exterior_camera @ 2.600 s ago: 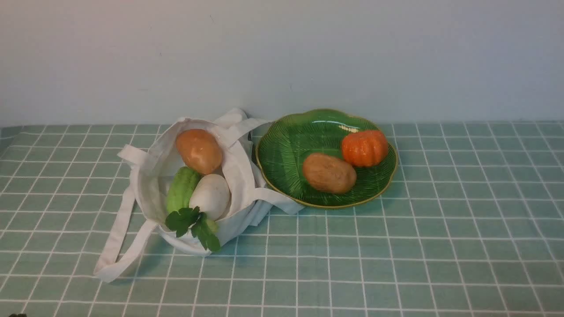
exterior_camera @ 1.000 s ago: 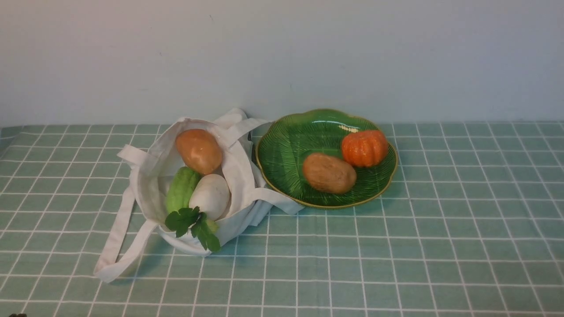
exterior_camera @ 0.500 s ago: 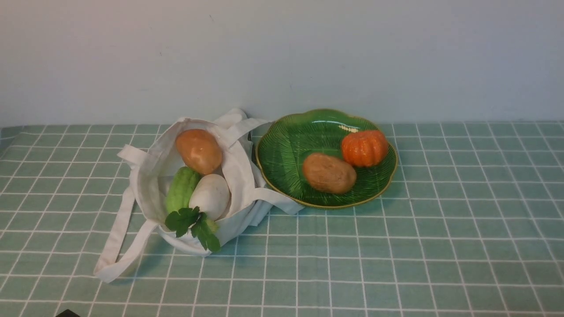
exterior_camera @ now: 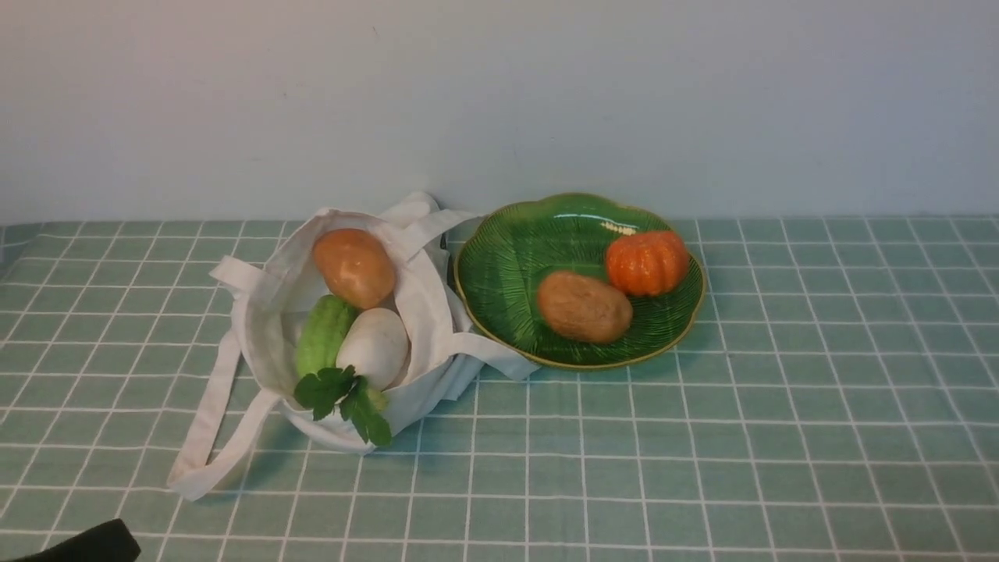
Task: Take vegetables from cloth bag on blue coffee tablecloth place on plate.
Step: 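Reach the gripper into the cloth bag toward the vegetables inside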
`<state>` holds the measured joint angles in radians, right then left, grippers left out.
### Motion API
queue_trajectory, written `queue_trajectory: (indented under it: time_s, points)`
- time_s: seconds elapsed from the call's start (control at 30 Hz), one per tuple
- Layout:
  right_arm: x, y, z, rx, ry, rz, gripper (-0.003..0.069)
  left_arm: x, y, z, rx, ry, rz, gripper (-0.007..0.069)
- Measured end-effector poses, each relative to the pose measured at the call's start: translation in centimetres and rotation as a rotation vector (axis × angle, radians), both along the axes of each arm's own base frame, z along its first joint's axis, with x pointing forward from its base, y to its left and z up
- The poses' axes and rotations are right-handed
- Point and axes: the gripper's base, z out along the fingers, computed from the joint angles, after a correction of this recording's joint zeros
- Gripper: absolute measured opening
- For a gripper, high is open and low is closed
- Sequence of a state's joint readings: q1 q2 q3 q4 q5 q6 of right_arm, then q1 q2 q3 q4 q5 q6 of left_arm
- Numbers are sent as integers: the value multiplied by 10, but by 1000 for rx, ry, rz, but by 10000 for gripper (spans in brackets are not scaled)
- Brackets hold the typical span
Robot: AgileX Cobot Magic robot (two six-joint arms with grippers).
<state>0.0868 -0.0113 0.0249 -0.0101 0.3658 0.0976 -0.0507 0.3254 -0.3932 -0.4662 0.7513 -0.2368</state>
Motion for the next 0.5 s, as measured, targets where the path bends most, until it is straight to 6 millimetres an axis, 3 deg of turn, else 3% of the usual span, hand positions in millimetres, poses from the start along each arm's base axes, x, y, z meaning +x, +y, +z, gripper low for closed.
queue_trajectory:
  time_s: [0.17,0.2,0.33,0.5]
  points:
    - [0,0,0,0,0,0,-15,45,2,17,213,326,-108,-4]
    - [0,0,0,0,0,0,-15,50,3,18,224,344,-114,-4]
    - [0,0,0,0,1,0,-15,102,1,22,292,468,-179,13]
    - [0,0,0,0,1,0,-15,159,-6,24,337,523,-261,106]
